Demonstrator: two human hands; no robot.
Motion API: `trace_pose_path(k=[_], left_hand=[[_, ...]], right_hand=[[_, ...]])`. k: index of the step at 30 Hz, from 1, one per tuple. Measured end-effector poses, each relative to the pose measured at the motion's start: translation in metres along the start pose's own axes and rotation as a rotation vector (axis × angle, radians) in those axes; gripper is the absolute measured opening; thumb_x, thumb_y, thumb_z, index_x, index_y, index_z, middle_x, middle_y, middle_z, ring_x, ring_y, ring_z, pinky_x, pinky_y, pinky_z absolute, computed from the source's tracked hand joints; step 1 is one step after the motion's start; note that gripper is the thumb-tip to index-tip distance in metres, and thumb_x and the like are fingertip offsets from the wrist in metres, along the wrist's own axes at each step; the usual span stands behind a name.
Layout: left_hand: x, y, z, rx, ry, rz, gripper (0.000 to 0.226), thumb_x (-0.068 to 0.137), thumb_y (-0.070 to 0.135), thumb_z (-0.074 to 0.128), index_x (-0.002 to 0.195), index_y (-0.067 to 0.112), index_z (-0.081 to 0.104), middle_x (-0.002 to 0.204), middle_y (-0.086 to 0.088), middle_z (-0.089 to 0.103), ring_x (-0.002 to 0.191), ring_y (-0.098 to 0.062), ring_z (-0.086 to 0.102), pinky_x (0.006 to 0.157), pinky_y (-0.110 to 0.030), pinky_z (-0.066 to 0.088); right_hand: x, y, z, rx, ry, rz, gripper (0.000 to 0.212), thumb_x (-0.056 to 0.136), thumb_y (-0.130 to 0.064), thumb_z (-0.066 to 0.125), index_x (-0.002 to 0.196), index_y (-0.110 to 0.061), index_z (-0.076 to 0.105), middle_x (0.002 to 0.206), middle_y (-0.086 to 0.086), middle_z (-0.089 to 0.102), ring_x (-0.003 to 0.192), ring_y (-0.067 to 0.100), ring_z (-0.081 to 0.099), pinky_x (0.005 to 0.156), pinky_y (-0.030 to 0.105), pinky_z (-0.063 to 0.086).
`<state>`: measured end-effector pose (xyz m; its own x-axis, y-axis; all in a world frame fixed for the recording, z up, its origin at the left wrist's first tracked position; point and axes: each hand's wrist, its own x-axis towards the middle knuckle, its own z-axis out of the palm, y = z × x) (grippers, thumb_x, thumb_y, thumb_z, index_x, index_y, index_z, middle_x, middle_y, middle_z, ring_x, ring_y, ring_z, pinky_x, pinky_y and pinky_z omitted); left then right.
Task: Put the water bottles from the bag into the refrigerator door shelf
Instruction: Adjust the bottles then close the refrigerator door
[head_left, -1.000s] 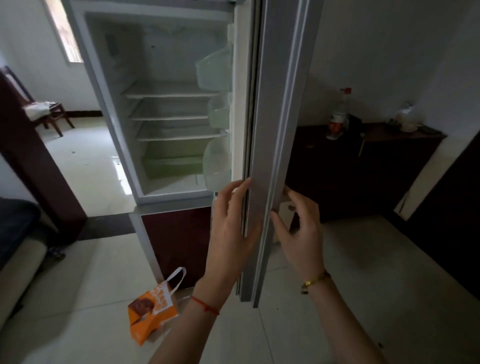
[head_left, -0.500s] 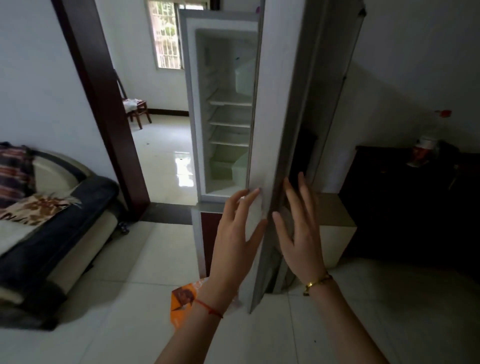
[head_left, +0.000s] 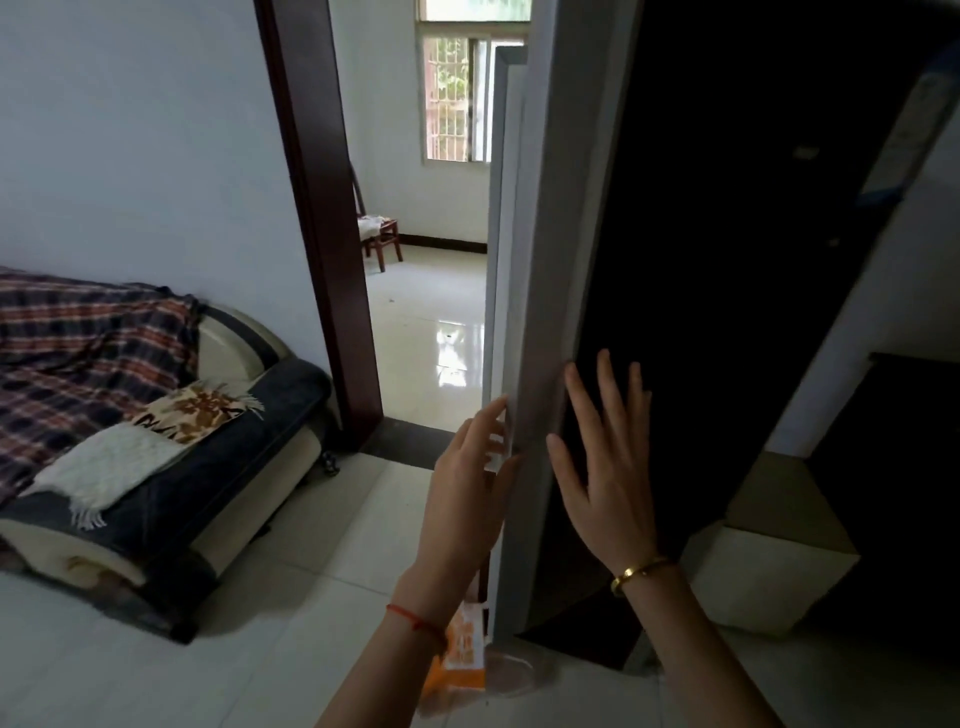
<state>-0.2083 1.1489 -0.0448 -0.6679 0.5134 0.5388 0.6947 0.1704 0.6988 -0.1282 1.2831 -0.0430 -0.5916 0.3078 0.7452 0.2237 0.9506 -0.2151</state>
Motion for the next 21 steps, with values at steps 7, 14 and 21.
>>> trace_pose_path(k=[7,14,21], left_hand=[[0.064,-0.045,-0.005,-0.015,0.026,-0.018,0.047,0.088,0.023,0.066,0.134,0.023,0.053,0.110,0.006,0.064,0.092,-0.004,0.064,0.079,-0.028,0.056],[0.117,-0.087,0.004,-0.019,0.062,-0.058,0.049,0.085,0.027,0.069,0.132,0.027,0.052,0.115,0.009,0.062,0.096,-0.002,0.064,0.080,-0.025,0.057],[0.166,-0.121,0.021,-0.012,0.053,-0.076,0.059,0.082,0.026,0.073,0.135,0.025,0.048,0.118,0.012,0.057,0.101,-0.002,0.059,0.085,-0.017,0.053]], right_hand=[[0.049,0.005,0.061,0.004,-0.045,-0.056,0.061,0.100,-0.049,0.024,0.153,-0.032,0.000,0.163,0.000,-0.002,0.151,0.032,0.002,0.121,0.054,0.007],[0.089,0.007,0.116,-0.007,-0.087,-0.040,0.063,0.099,-0.045,0.033,0.154,-0.026,0.008,0.163,0.005,-0.001,0.151,0.035,-0.003,0.121,0.056,0.004],[0.125,0.012,0.156,-0.049,-0.096,0.011,0.063,0.099,-0.045,0.034,0.154,-0.022,0.014,0.163,0.007,0.002,0.150,0.037,-0.003,0.120,0.057,0.004]])
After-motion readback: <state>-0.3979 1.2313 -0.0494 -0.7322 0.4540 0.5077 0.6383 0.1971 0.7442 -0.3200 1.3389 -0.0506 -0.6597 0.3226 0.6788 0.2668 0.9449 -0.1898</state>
